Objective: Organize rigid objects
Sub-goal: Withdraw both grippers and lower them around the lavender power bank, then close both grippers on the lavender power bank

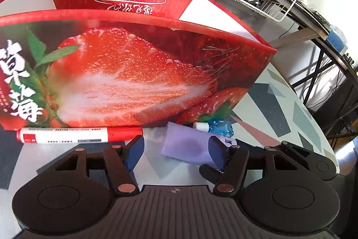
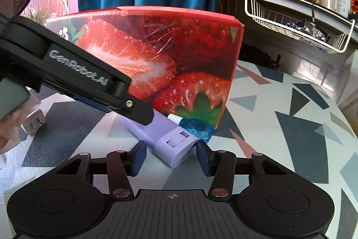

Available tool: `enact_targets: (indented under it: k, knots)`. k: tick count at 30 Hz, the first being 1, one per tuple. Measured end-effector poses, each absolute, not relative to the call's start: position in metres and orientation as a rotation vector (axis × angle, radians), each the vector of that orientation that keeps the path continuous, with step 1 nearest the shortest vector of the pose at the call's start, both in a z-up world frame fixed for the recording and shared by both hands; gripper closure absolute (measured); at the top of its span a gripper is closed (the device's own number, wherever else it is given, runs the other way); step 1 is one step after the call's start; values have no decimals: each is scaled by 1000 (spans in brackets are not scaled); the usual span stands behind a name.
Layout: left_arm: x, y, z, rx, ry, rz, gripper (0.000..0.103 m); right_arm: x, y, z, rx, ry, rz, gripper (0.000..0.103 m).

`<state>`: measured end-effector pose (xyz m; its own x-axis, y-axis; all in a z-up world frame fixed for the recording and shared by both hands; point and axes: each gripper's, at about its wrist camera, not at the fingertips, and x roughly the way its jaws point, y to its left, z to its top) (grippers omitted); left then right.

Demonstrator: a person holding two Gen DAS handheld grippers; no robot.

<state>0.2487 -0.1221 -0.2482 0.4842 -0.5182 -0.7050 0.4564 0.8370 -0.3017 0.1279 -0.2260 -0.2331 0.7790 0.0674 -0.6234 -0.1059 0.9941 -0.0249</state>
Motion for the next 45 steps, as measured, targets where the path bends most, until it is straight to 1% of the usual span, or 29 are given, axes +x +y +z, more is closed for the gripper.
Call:
enact_targets:
  k: [3,14,26,39,45]
  knots:
    - [256,-125,-253,-108,910,-616,38,128,-227,-234,-52,672,99,57]
    - [250,-130,-260,-110,901,-618,41,129,-225,-236,-55,679,137,59]
    - [214,-119,-255,-115,883,-514,43,126,-218,-235,-87,665,210,61]
    - [202,-100,-245,-130,897,-514,43,118,-207,-230,-154,640,240,64]
    - [195,-87,-231,-145,855,-535,43,113,-205,-220,-156,621,252,64]
